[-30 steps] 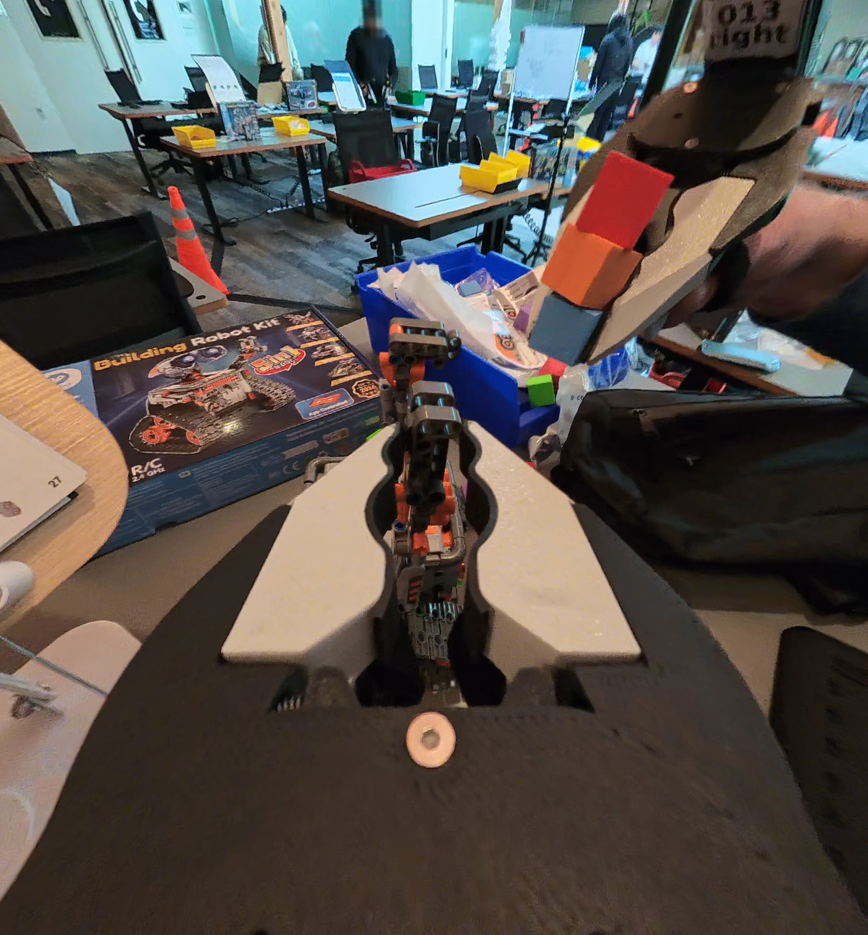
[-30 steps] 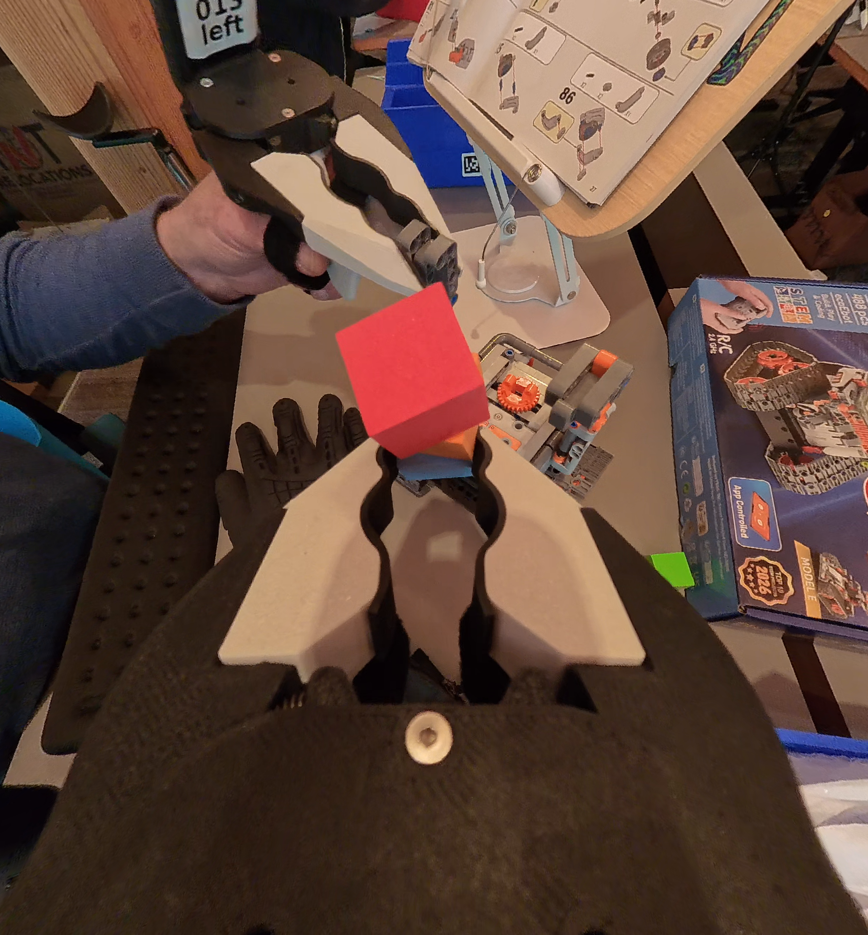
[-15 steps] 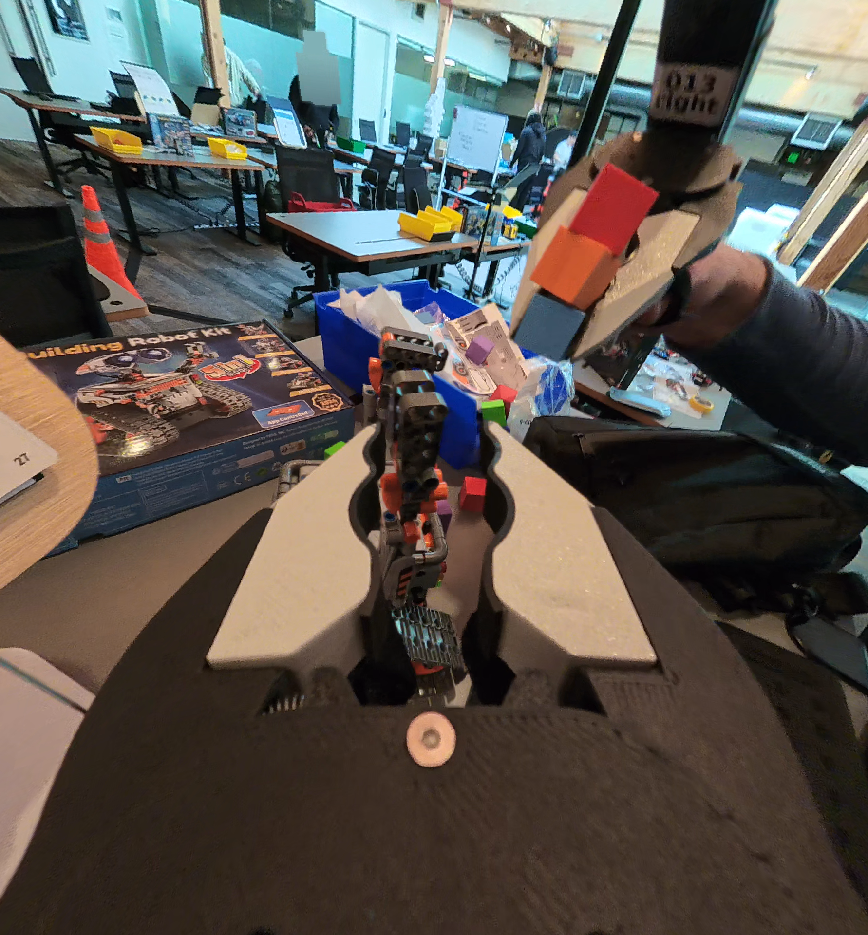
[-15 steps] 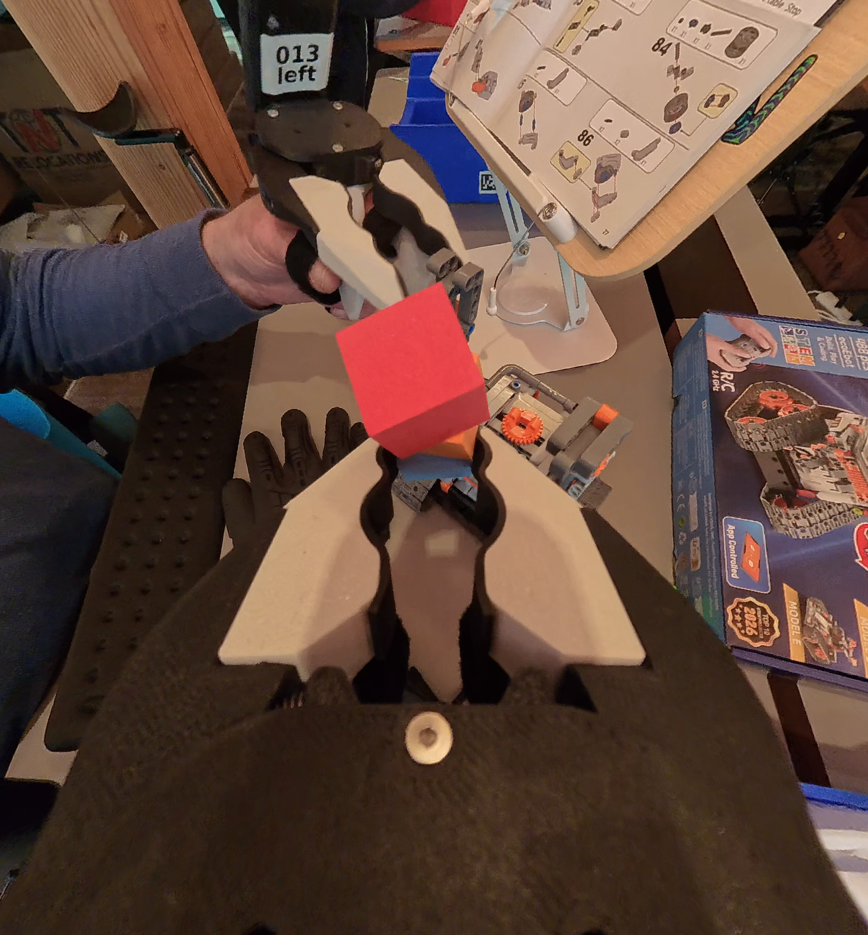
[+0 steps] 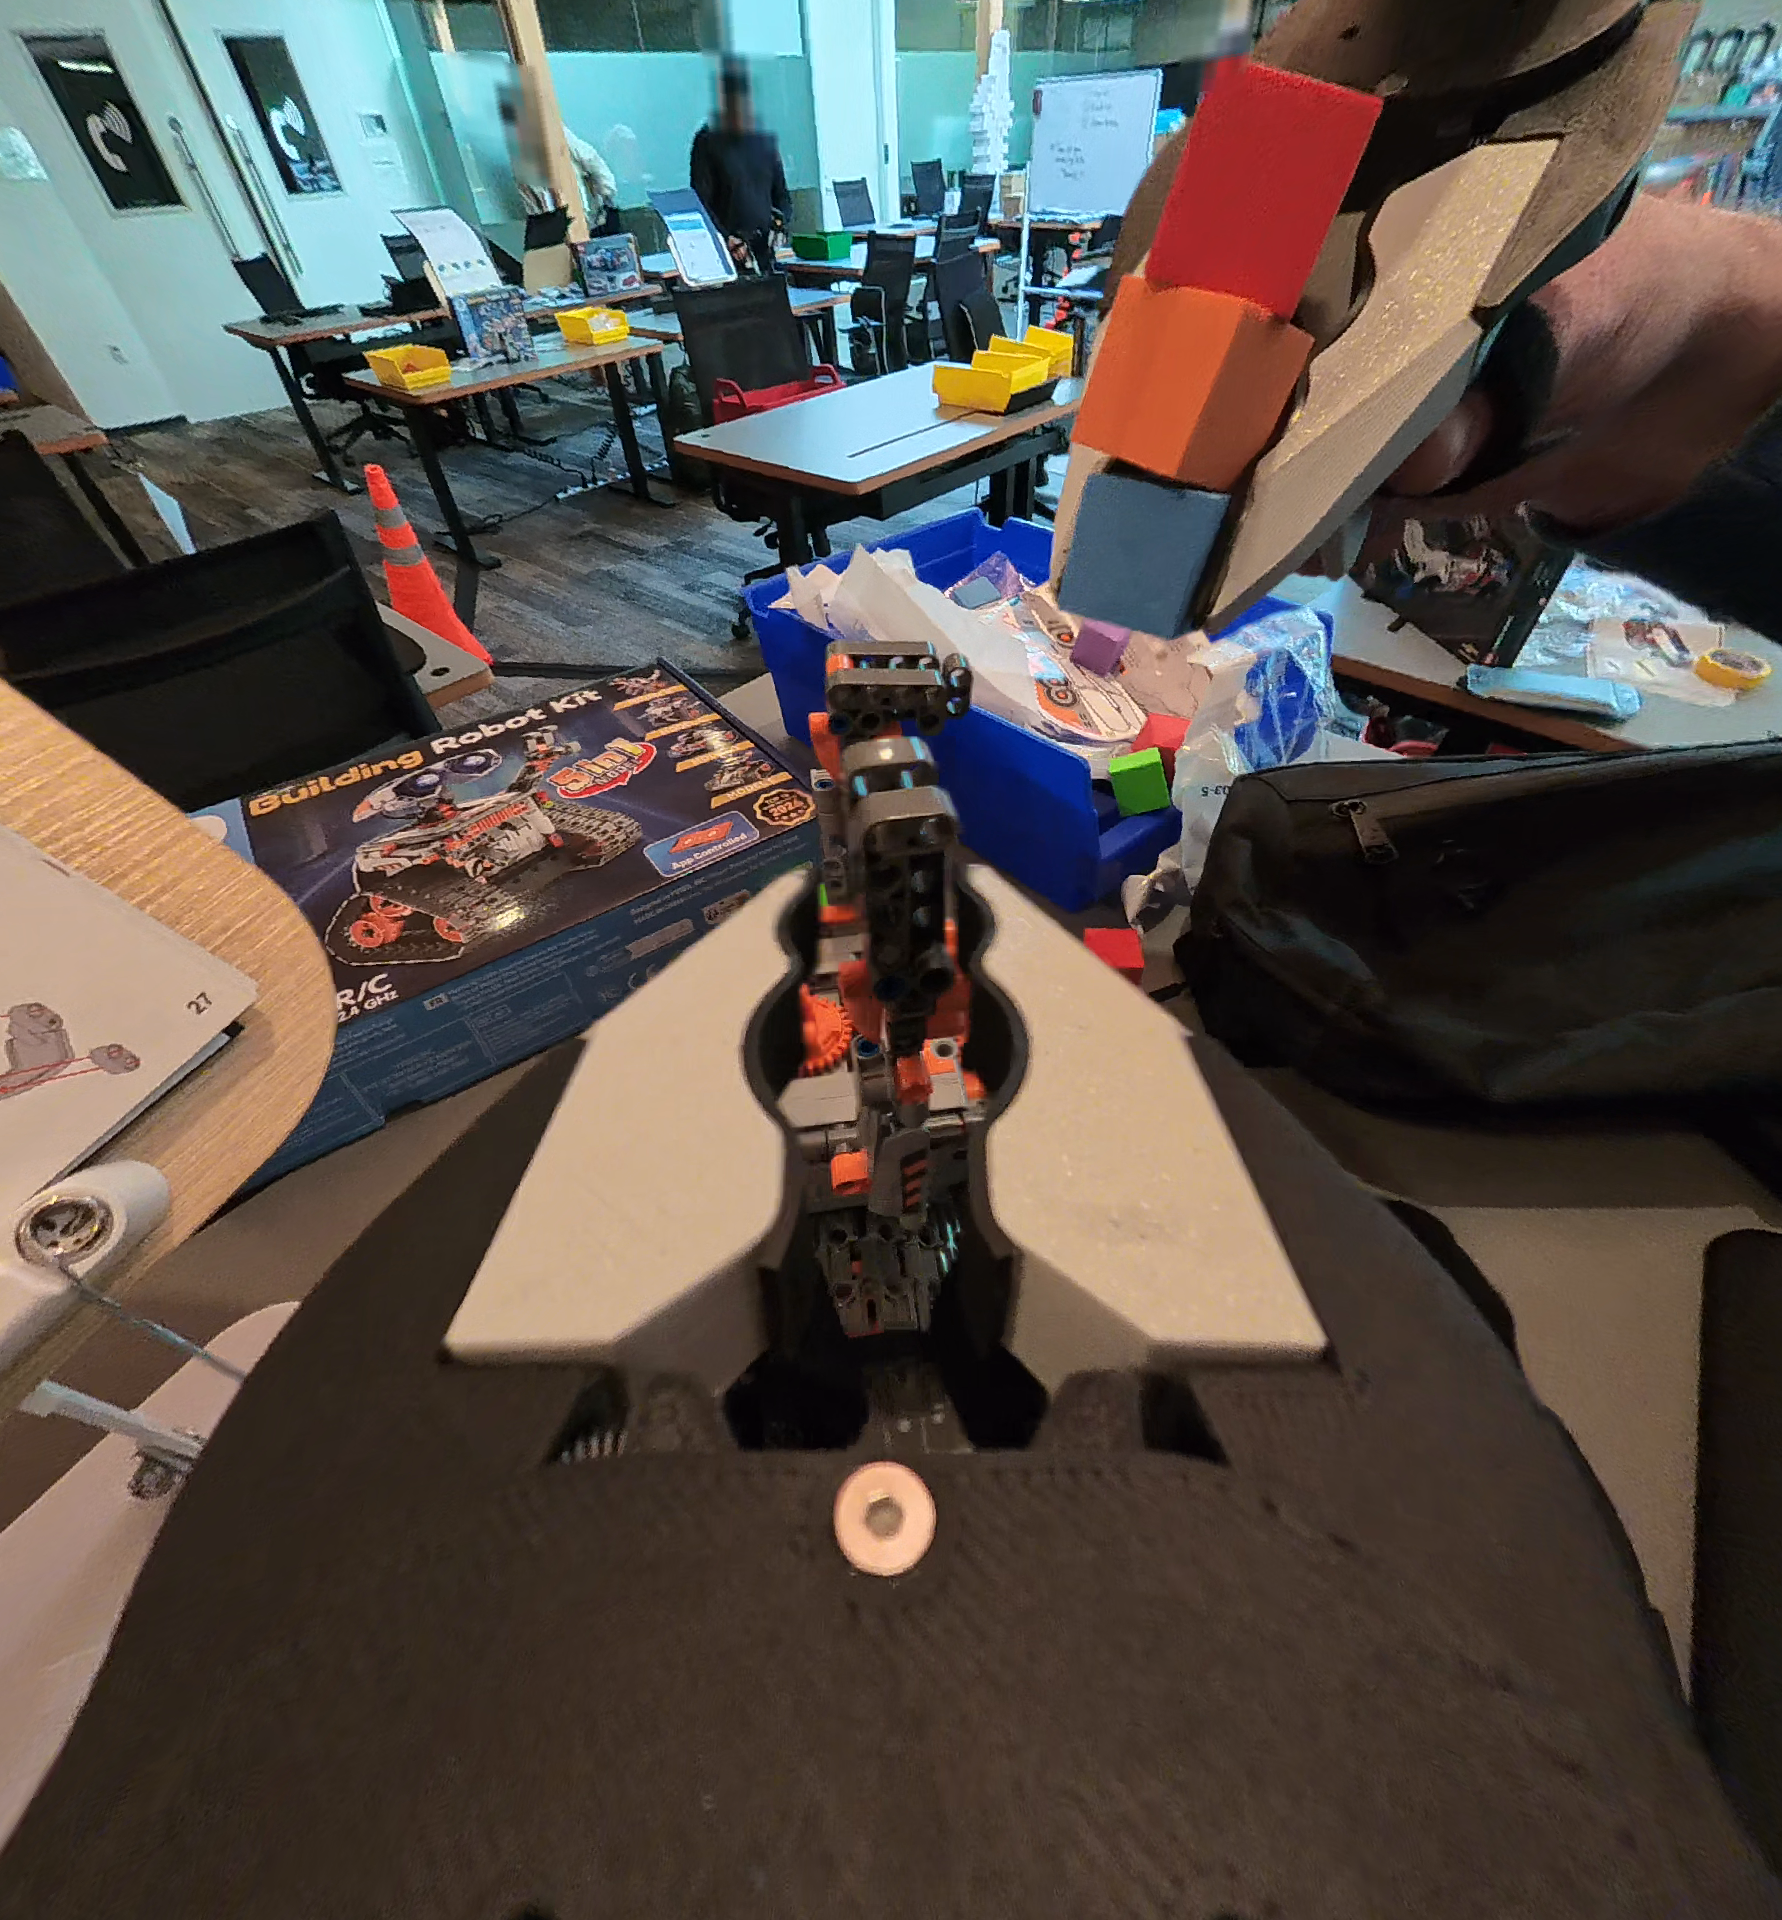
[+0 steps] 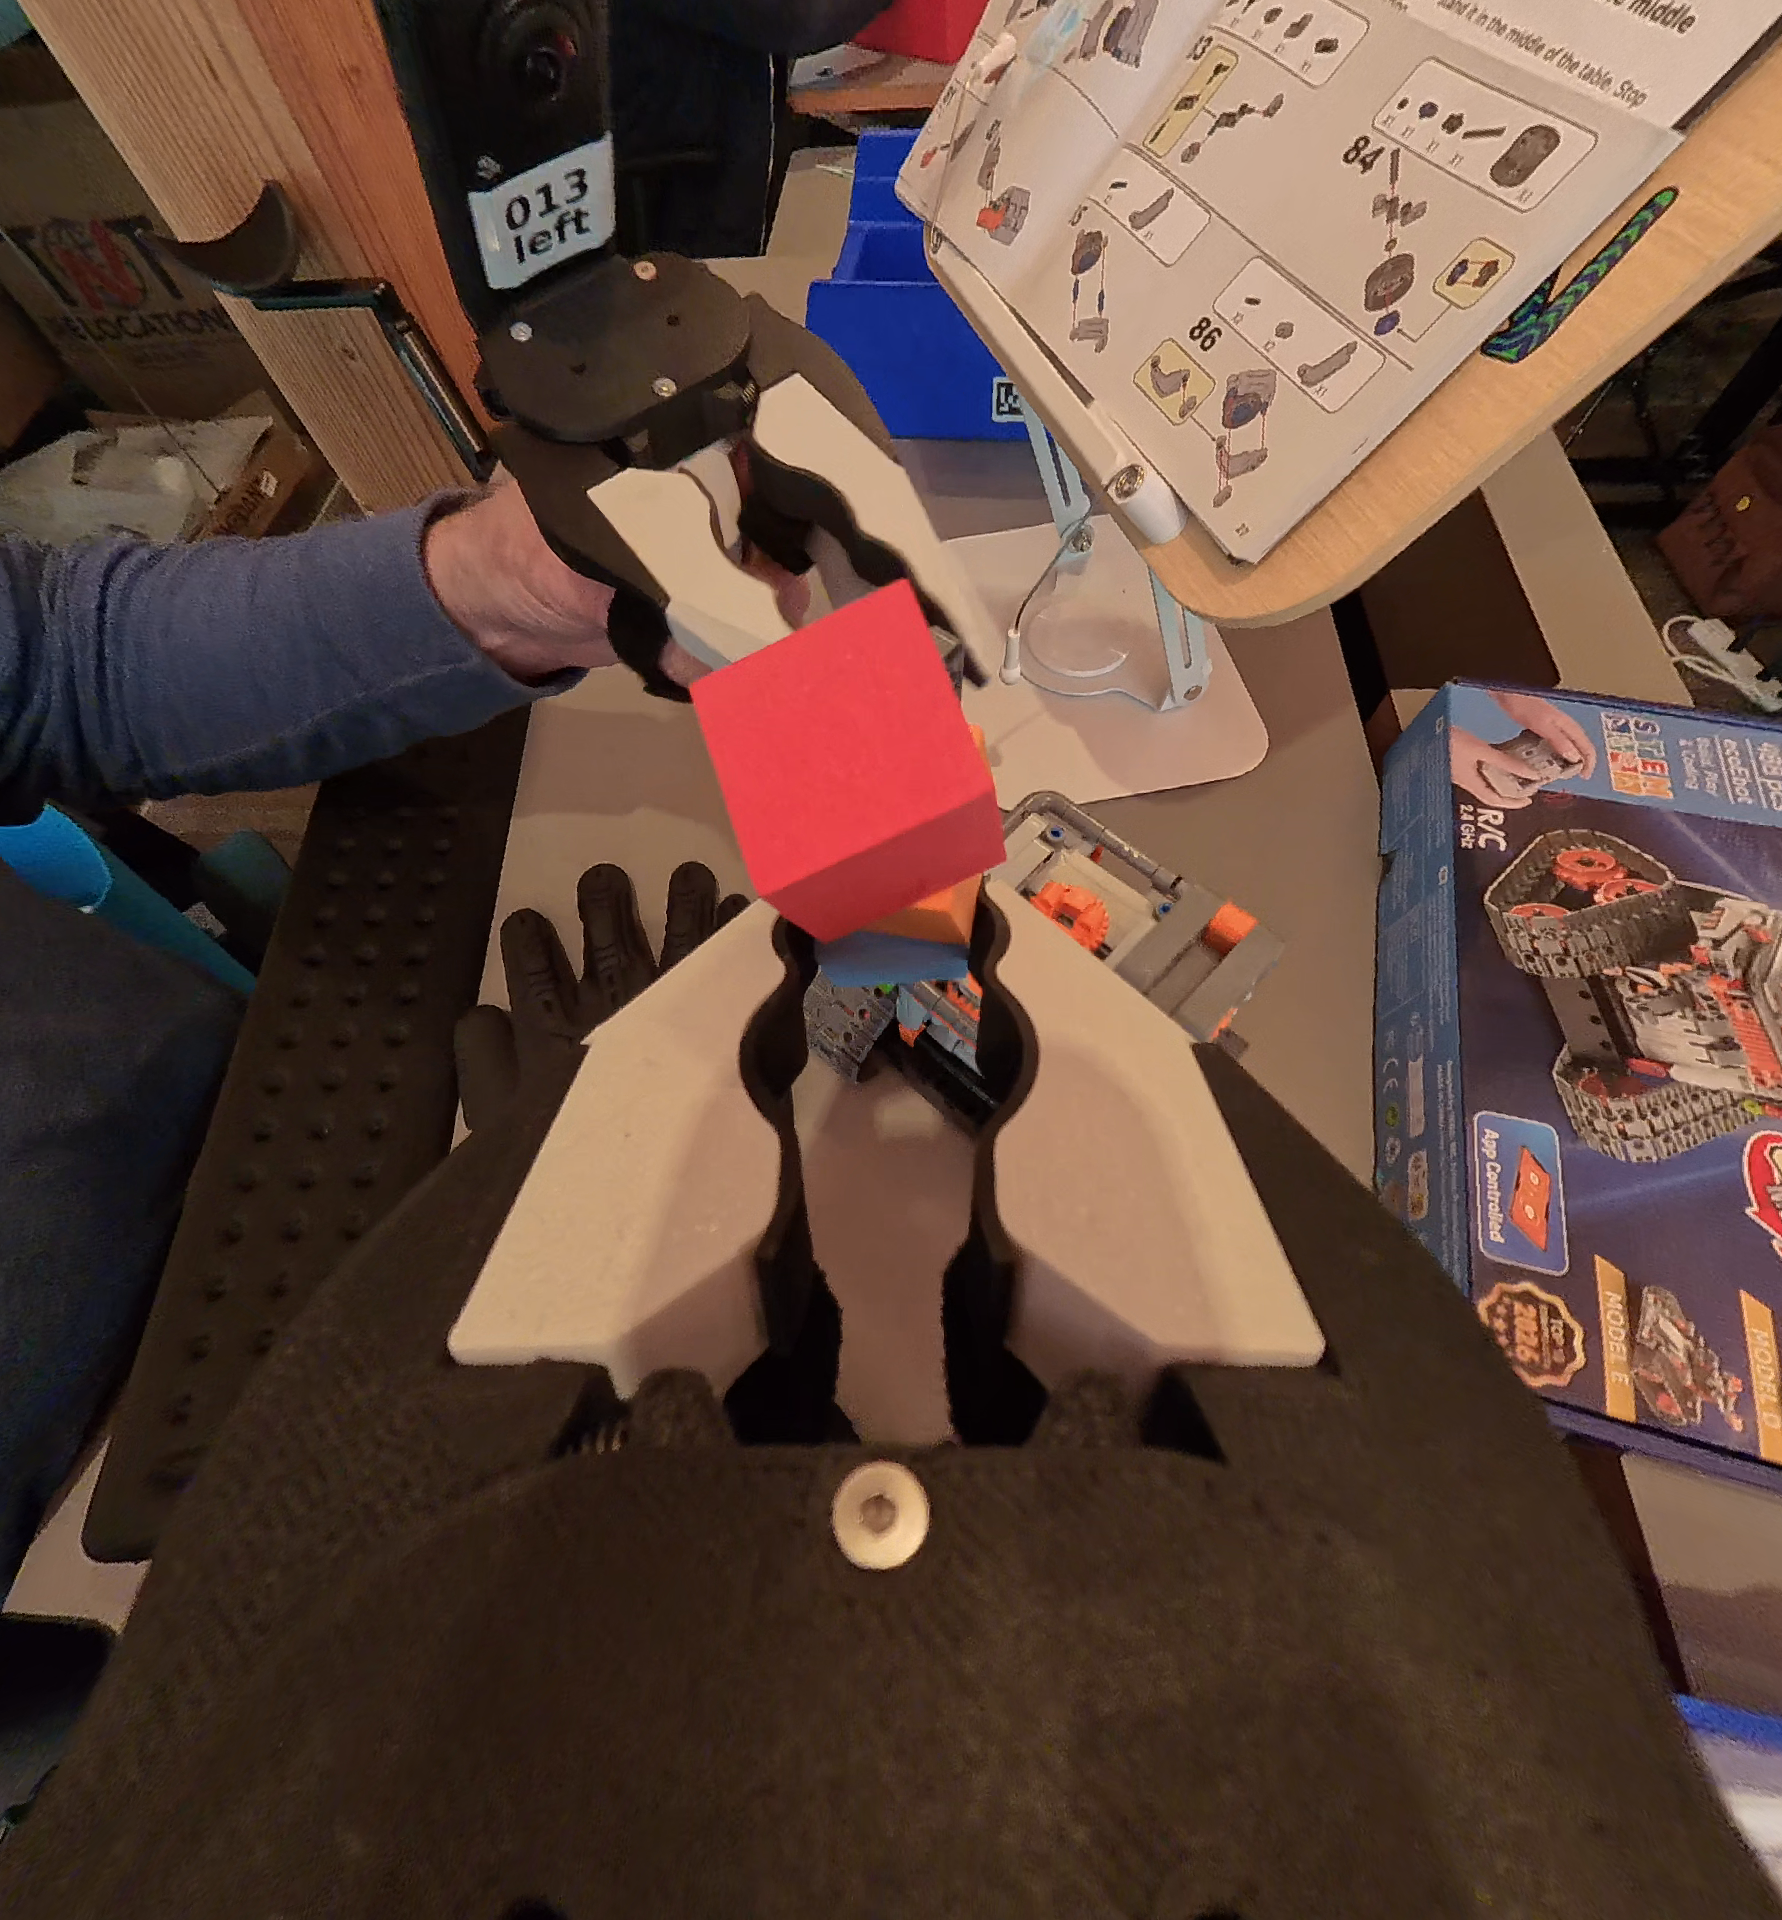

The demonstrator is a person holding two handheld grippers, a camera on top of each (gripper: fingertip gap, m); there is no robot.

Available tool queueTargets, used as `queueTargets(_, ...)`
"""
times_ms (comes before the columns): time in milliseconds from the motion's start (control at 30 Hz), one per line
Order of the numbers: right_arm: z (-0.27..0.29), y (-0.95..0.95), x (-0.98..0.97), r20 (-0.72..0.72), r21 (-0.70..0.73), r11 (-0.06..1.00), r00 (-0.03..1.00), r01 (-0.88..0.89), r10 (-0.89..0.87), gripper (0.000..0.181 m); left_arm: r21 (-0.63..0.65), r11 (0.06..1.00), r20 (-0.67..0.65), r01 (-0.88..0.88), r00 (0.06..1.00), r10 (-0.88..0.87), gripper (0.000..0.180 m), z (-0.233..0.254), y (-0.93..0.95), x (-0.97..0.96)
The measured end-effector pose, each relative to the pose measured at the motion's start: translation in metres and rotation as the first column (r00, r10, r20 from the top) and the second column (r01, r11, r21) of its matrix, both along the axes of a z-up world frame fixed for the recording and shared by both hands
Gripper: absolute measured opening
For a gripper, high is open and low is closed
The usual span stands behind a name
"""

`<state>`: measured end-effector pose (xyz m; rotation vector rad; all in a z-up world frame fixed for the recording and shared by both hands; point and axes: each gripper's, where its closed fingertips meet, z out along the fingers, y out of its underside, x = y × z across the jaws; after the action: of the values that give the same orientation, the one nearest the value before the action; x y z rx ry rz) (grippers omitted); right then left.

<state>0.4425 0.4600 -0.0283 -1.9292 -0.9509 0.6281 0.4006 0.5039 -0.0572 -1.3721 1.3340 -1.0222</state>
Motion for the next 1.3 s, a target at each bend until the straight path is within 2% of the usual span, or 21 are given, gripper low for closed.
queueTargets(33, 0.002, 0.001, -0.002, 0.001, 0.003, 1.000, 1.000, -0.005, 0.005, 0.027, -0.024, 1.000, 0.009, -0.009, 1.000, 0.010, 0.039, 0.001, 0.002, -0.001)
queueTargets(200, 0.017, 0.011, -0.017, 0.021, 0.016, 0.998, 0.997, -0.069, 0.068, 0.027, -0.049, 0.999, 0.056, 0.006, 0.998, -0.003, 0.038, 0.003, -0.001, -0.005)
queueTargets(600, 0.023, 0.028, -0.057, 0.116, -0.040, 0.906, 0.899, -0.421, 0.423, 0.027, -0.059, 0.998, 0.127, -0.004, 0.992, 0.011, 0.036, -0.001, -0.008, -0.008)
queueTargets(967, 0.002, 0.040, -0.063, 0.174, -0.139, 0.868, 0.851, -0.477, 0.496, 0.027, -0.046, 0.999, 0.122, -0.003, 0.992, 0.009, 0.030, 0.000, -0.006, -0.004)
queueTargets(1200, -0.001, 0.043, -0.062, 0.174, -0.141, 0.876, 0.860, -0.461, 0.480, 0.027, -0.052, 0.999, 0.126, 0.005, 0.992, 0.002, 0.024, -0.001, -0.005, -0.004)
queueTargets(1300, -0.002, 0.045, -0.061, 0.173, -0.144, 0.884, 0.868, -0.445, 0.465, 0.038, -0.055, 0.998, 0.123, 0.005, 0.992, 0.002, 0.025, -0.002, -0.004, -0.003)
